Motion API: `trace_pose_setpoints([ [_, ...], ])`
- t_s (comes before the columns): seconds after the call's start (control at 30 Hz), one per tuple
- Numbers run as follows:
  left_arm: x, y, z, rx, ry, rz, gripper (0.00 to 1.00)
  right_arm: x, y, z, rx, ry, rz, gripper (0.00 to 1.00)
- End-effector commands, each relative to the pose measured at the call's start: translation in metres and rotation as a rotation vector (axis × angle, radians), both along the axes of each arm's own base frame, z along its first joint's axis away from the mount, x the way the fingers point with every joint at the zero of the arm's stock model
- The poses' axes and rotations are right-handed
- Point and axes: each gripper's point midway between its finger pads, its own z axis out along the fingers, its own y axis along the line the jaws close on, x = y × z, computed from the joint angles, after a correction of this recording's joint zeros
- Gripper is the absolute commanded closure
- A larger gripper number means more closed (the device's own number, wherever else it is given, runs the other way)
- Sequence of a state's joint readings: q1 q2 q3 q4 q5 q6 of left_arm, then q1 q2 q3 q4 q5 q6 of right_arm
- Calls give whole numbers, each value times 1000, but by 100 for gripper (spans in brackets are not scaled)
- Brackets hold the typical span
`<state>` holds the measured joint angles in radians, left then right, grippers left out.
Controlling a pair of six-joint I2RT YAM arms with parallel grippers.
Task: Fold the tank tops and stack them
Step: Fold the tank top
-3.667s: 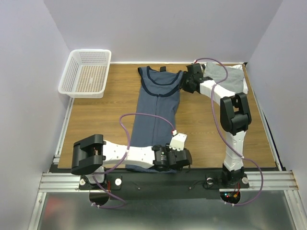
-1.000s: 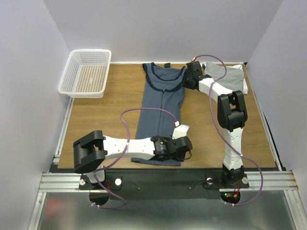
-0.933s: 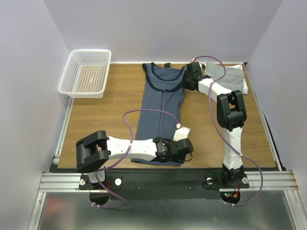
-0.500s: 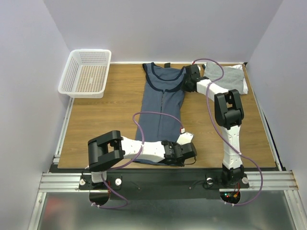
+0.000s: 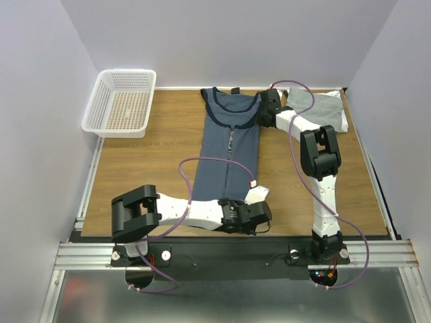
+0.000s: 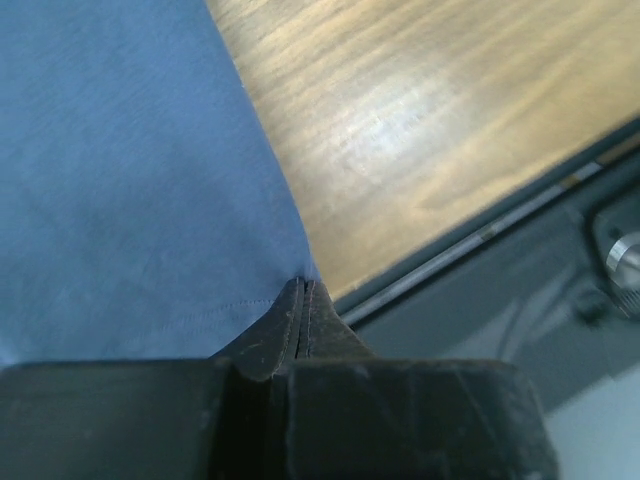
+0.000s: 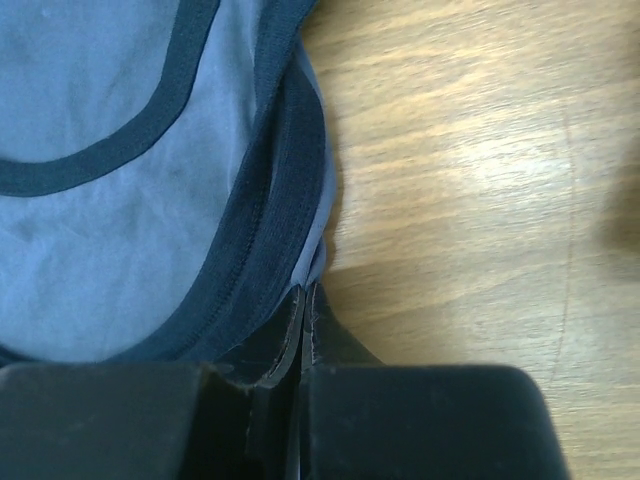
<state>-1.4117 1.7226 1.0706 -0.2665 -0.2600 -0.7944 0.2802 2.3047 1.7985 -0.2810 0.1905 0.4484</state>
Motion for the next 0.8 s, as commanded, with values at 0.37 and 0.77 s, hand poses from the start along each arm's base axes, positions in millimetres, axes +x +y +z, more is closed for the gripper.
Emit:
trace_pose_setpoints([
  [0.37, -21, -21, 23, -116, 39, -87, 97, 17, -24, 29, -26, -80, -49, 53],
  [0.77, 30, 8, 113, -261, -99, 213, 48, -71, -19, 60, 110, -16, -18, 26],
])
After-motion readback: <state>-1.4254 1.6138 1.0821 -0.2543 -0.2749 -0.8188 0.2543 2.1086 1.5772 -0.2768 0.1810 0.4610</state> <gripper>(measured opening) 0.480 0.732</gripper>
